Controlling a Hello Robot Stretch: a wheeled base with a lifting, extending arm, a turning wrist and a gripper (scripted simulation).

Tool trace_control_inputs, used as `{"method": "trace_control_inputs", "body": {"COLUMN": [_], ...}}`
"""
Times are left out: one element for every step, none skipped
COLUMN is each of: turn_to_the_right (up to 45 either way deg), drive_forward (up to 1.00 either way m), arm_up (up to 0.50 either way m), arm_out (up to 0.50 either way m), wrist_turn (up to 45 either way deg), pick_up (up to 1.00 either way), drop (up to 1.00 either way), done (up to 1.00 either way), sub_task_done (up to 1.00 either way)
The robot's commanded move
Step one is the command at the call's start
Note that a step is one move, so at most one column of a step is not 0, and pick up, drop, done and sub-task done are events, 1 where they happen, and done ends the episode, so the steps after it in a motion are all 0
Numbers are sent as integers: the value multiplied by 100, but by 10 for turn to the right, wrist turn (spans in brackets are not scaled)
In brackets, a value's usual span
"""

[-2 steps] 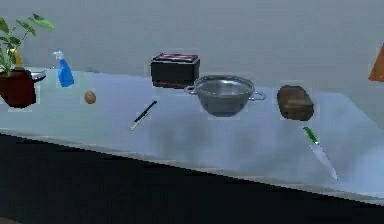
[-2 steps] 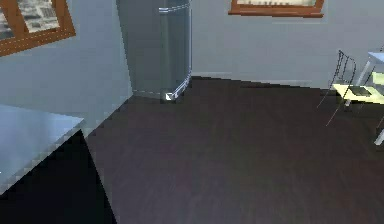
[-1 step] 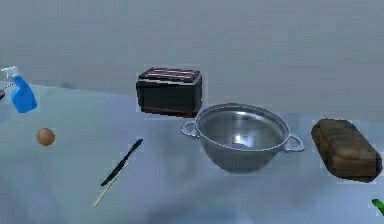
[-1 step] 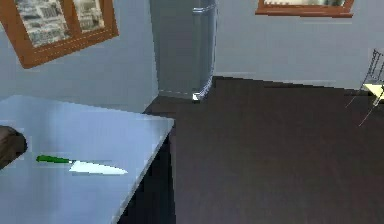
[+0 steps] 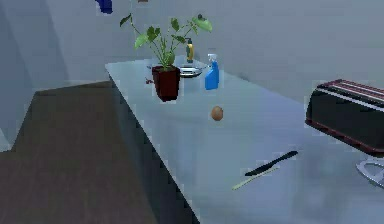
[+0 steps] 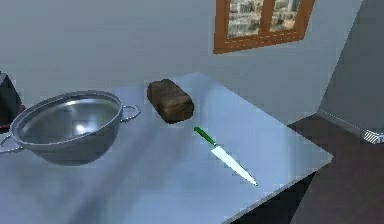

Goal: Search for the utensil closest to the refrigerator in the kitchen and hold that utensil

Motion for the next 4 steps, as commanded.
{"method": "trace_control_inputs", "body": {"turn_to_the_right": [-240,0,0,0], "drive_forward": [0,0,0,0], "arm_up": [0,50,38,0], "arm_out": [0,0,0,20], "wrist_turn": [0,0,0,0], "pick_up": [0,0,0,0], "drop": [0,0,0,0], "done": [0,0,0,0], "sub_task_done": [0,0,0,0]}}
